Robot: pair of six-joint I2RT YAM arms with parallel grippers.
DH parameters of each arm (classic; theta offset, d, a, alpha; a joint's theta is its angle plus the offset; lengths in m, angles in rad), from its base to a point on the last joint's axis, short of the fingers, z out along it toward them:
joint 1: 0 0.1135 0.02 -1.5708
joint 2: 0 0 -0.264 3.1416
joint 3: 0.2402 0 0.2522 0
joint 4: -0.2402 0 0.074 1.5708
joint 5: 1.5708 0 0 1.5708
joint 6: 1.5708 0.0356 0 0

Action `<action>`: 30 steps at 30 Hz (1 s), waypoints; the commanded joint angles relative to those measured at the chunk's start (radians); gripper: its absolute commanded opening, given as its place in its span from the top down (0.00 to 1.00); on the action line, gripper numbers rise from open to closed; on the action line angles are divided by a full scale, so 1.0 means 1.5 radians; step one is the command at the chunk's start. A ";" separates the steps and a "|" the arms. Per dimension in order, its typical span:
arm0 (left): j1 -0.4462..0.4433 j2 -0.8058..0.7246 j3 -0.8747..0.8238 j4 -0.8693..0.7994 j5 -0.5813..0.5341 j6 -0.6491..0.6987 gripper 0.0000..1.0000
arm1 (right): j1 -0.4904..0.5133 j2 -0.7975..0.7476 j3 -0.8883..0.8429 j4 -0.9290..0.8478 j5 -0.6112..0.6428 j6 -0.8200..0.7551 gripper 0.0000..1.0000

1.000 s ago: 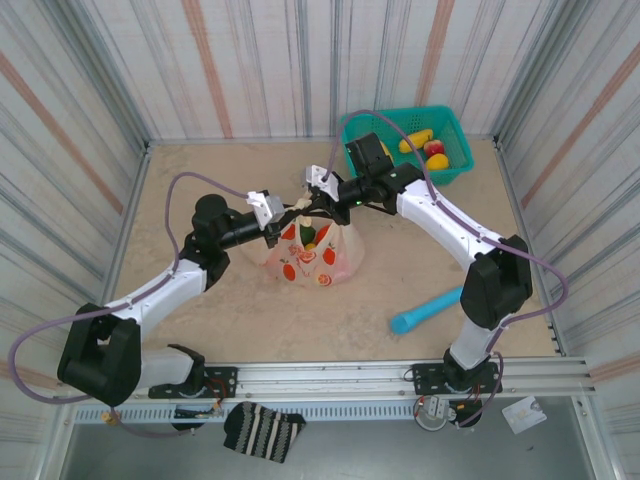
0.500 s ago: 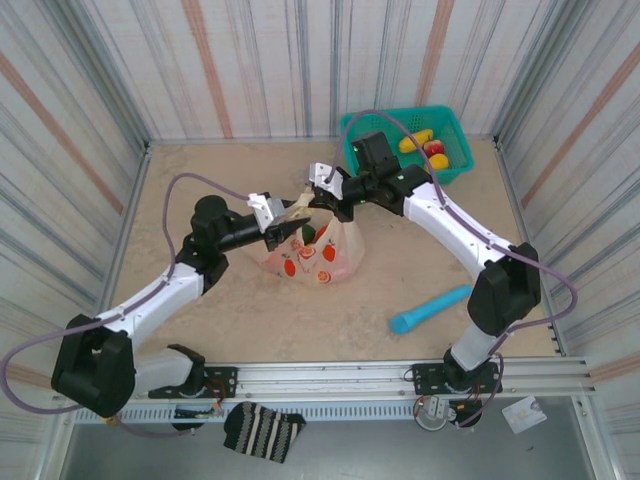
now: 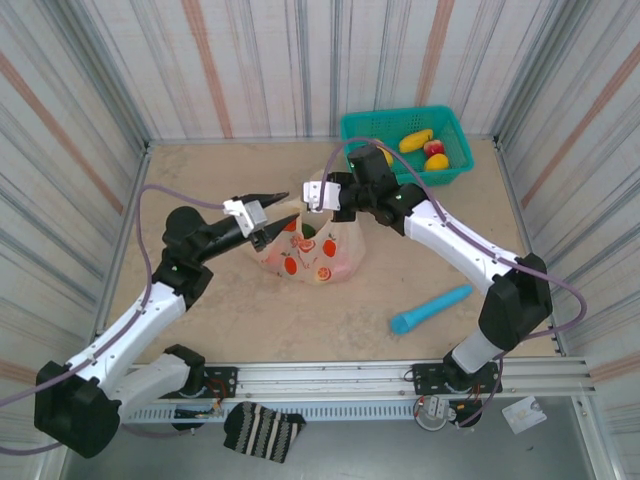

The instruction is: Place the fake fruits into the plastic bag and tie a complex knot

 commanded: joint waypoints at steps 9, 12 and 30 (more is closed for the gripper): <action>0.056 0.239 0.190 -0.128 -0.018 -0.029 0.56 | 0.005 -0.071 -0.067 0.114 -0.036 -0.062 1.00; 0.083 0.305 0.199 -0.042 0.089 -0.047 0.57 | 0.001 -0.074 -0.067 0.101 -0.064 -0.060 1.00; 0.076 0.336 0.262 -0.197 0.327 0.169 0.65 | -0.037 -0.078 -0.053 0.071 -0.149 -0.018 1.00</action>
